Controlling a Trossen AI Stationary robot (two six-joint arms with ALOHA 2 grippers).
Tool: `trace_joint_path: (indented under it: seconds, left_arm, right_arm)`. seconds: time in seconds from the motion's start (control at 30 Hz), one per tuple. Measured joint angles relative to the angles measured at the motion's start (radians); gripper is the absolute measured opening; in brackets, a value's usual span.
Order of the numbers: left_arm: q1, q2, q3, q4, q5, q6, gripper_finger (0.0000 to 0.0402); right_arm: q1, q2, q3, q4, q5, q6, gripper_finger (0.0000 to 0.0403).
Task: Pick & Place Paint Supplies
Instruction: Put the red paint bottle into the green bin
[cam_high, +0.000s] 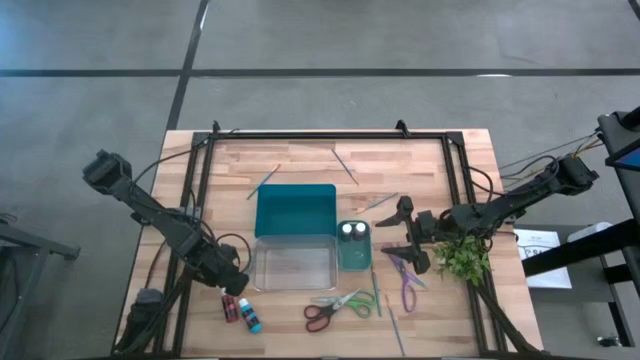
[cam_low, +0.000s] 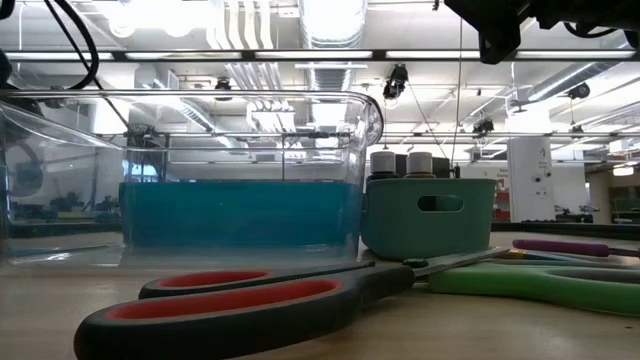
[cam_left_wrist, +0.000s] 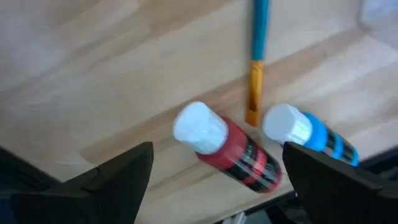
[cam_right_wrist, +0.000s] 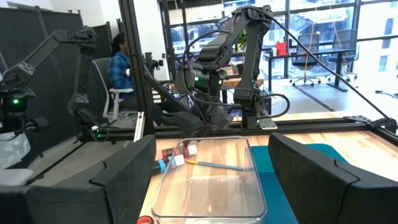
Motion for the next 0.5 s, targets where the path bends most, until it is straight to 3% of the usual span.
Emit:
trace_joint_path:
  seconds: [0.5]
  left_arm:
    - [-0.078, 0.036, -0.002, -0.015, -0.022, -0.202, 0.0368]
  right_arm:
    - [0.0, 0.0, 0.0, -0.022, -0.003, -0.008, 0.0309]
